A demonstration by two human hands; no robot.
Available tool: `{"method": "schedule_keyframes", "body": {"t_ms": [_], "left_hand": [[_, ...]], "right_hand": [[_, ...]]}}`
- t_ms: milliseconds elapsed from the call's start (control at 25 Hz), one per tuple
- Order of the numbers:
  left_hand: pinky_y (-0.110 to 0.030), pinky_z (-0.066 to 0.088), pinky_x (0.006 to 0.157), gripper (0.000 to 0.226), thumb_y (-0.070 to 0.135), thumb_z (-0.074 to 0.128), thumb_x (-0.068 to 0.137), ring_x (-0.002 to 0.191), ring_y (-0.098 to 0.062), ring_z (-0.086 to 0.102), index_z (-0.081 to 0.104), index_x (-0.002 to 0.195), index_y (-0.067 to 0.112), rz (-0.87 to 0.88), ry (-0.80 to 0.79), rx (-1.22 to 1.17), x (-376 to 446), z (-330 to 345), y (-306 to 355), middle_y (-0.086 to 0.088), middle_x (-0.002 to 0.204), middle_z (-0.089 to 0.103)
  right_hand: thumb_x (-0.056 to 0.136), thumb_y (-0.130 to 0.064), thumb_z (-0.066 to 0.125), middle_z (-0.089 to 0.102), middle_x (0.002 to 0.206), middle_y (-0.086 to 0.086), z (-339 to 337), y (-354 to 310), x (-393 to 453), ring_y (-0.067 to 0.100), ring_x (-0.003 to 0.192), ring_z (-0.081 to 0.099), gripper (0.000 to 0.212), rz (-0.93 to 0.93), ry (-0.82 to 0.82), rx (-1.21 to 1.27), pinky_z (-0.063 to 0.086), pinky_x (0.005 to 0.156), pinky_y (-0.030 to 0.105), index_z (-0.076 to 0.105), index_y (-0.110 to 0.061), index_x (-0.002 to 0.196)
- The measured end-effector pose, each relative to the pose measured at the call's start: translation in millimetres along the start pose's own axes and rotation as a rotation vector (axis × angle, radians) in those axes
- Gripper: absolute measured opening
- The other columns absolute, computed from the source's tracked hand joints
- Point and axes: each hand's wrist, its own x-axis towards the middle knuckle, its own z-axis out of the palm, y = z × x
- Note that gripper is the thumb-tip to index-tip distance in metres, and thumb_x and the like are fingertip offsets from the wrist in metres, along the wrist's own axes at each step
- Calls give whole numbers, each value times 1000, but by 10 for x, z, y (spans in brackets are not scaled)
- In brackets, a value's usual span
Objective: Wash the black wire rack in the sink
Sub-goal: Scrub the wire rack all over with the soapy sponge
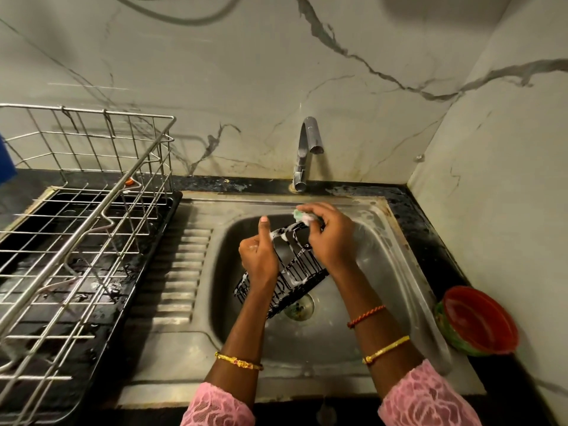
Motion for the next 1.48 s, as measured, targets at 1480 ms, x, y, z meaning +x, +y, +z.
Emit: {"method": "schedule_keyframes", "body": {"t_ms": [1480], "left_hand": [[-26, 18, 44, 44, 24, 50, 98, 44, -9, 24, 43, 55, 12, 3, -55, -99, 107, -116, -76, 2, 48, 32]], "right_hand": [[84, 9, 55, 67, 98, 10, -19, -312, -195, 16, 88, 61, 20, -44, -25, -19, 50, 77, 16, 69, -2, 94]]}}
